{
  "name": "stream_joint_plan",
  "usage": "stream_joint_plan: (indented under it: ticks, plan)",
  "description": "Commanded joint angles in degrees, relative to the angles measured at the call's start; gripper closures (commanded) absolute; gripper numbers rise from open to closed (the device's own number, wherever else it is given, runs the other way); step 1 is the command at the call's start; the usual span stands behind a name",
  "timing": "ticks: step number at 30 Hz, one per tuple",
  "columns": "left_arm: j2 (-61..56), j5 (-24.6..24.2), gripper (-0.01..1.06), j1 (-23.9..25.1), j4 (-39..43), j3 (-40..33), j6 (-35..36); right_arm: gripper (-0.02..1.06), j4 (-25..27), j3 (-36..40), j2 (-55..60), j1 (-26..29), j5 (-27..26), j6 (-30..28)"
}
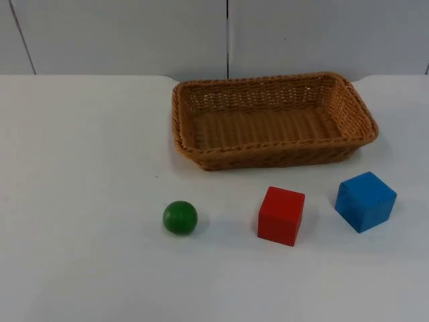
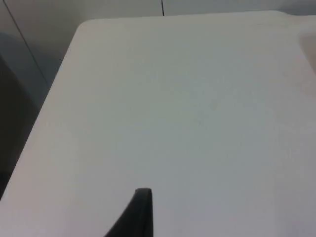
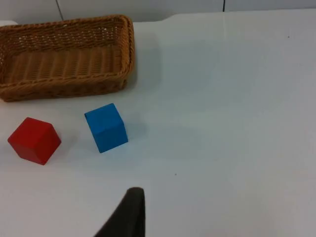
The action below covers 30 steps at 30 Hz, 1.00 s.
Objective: Place all geometric objects except the red cube into the basket.
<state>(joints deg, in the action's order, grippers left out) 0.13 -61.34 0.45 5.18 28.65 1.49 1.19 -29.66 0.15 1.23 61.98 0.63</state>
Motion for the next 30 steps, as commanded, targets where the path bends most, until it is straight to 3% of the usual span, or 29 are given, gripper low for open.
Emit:
stream_joint_plan:
  ticks: [1, 3, 13, 16, 17, 20, 21, 25, 26, 30]
  plan:
    - [-0.1, 0.0, 0.00, 0.3, 1.4, -0.3, 0.1, 0.01, -0.8, 0.0, -0.1, 0.3, -0.4, 0.1]
    - [-0.1, 0.7, 0.00, 0.3, 4.3, -0.3, -0.9, 0.01, -1.2, 0.0, -0.1, 0.3, -0.4, 0.0]
    - [1.1, 1.1, 0.00, 0.3, 4.4, 0.2, 1.9, 0.01, -0.5, -1.6, 1.9, 0.2, -0.4, -0.1]
    - [8.8, 9.6, 0.00, -0.1, 5.6, 3.1, 4.7, 0.01, -3.1, -7.7, 11.6, 0.2, -5.6, 0.2]
    - [8.8, 9.6, 0.00, -0.1, 5.6, 3.1, 4.7, 0.01, -3.1, -7.7, 11.6, 0.2, -5.6, 0.2]
    - [23.7, 19.7, 0.00, -0.1, 7.9, 10.6, 11.5, 0.01, -8.0, -16.8, 25.8, 0.2, -13.4, 1.4]
    - [23.7, 19.7, 0.00, -0.1, 7.9, 10.6, 11.5, 0.01, -8.0, -16.8, 25.8, 0.2, -13.4, 1.4]
    - [40.2, 21.7, 0.00, -0.1, 6.1, 23.1, 11.4, 0.01, -8.0, -24.9, 40.4, 0.2, -21.2, 1.4]
    - [40.2, 21.7, 0.00, -0.1, 6.1, 23.1, 11.4, 0.01, -8.0, -24.9, 40.4, 0.2, -21.2, 1.4]
    - [51.7, 23.3, 0.00, -0.1, 5.4, 34.5, 11.4, 0.01, -8.4, -29.5, 49.8, 0.2, -27.3, 1.3]
